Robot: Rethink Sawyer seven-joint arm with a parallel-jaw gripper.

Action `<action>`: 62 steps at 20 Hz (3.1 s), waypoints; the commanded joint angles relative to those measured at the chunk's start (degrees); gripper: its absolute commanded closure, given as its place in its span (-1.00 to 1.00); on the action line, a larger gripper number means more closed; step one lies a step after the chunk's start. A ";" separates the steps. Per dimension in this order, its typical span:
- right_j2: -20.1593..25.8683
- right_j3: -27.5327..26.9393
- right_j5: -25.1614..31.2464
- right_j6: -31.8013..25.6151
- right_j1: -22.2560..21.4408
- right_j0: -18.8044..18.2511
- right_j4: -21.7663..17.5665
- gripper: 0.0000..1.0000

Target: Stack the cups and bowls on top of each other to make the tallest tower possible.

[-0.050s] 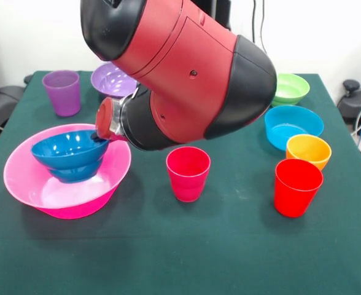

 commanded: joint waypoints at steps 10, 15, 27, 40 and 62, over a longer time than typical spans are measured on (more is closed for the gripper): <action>7.70 0.93 -6.51 -16.83 6.27 -2.12 -1.35 1.00; 7.20 0.67 -5.48 -17.07 6.39 -1.86 -1.14 1.00; 5.00 0.08 -3.11 -16.88 7.61 -1.88 -1.94 1.00; 3.87 4.29 -7.50 -23.36 3.84 -1.52 -4.17 1.00; 4.30 7.55 -8.83 -24.69 2.75 -2.22 -6.39 1.00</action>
